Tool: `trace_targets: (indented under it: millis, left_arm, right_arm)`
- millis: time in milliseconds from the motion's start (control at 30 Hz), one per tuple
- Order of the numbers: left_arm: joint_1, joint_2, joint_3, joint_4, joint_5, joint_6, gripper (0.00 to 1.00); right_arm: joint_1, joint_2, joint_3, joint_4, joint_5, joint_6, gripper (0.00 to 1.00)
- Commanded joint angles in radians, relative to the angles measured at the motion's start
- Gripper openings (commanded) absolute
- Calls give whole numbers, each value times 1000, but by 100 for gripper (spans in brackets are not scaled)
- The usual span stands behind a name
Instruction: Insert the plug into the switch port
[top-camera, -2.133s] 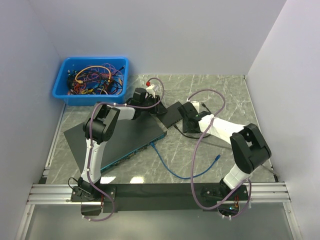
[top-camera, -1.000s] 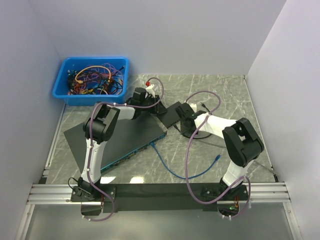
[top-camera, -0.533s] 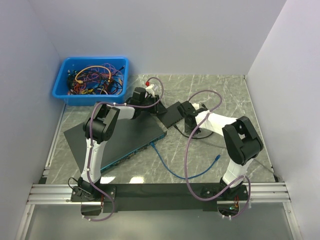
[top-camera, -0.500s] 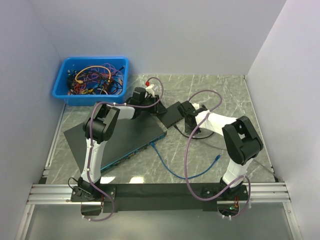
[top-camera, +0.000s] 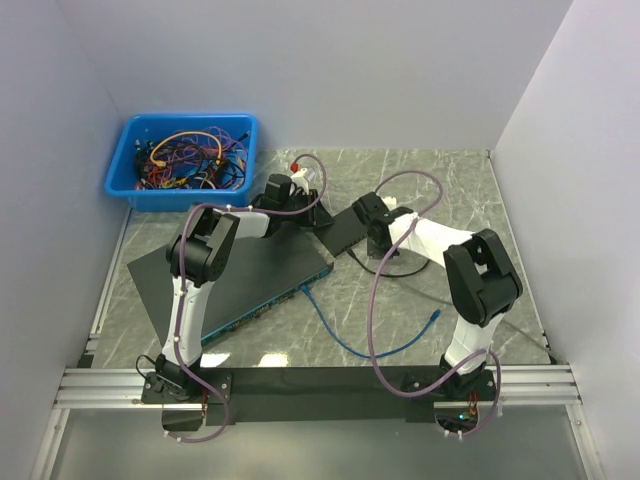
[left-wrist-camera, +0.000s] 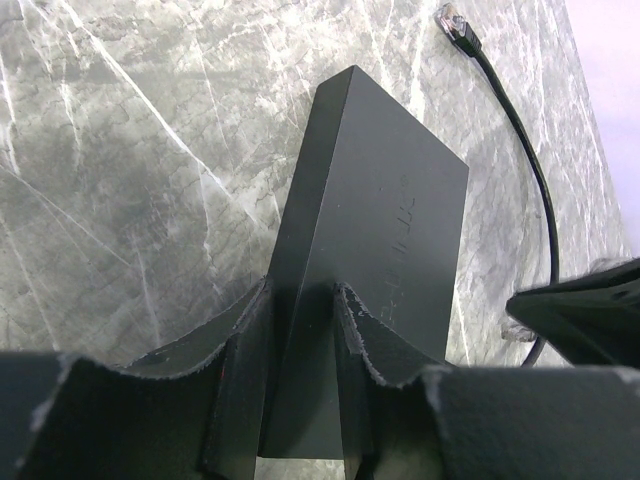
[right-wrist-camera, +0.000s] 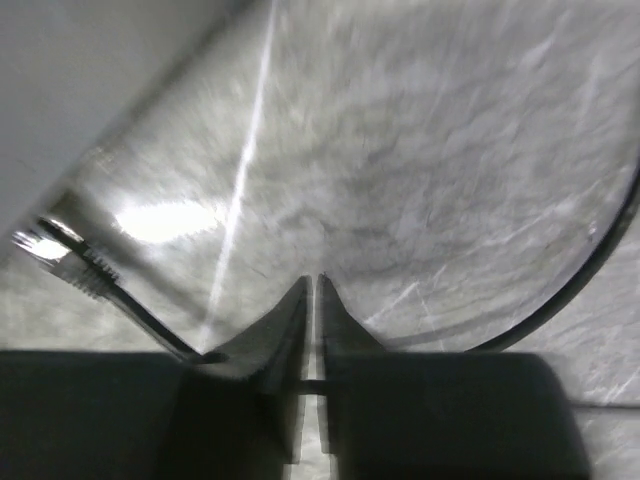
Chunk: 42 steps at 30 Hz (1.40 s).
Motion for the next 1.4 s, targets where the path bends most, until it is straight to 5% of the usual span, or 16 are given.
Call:
trace_targets:
  millis: [0,133,200,300,333,600,1367]
  left_arm:
    - [10,35,-40,-180,-22,31,34]
    - [10,39,-39,-169,-17,27,34]
    - [10,42,-37,-164,-14,25,34]
    - [10,42,-40,-160,-10,21,34]
    - [10,41,-42,-158,-7,22,34]
    - [10,-10,-96,-137,-4,25,34]
    - [13,-24,-113,-141,-11,43,33]
  right_arm:
    - [-7,-47,66,-27,91,-11,24]
    - [-10,-176,3,-53,136,7,47]
    - [-12,-242,-18,-82,139,24,68]
    - [-15,-308,-61,-153,122,61,77]
    - [-15,-325,-93,-173,90,64,93]
    - [-16,-383,-202,-147,-208,75,95]
    - [-202,-135,-267,75,-358,4,92]
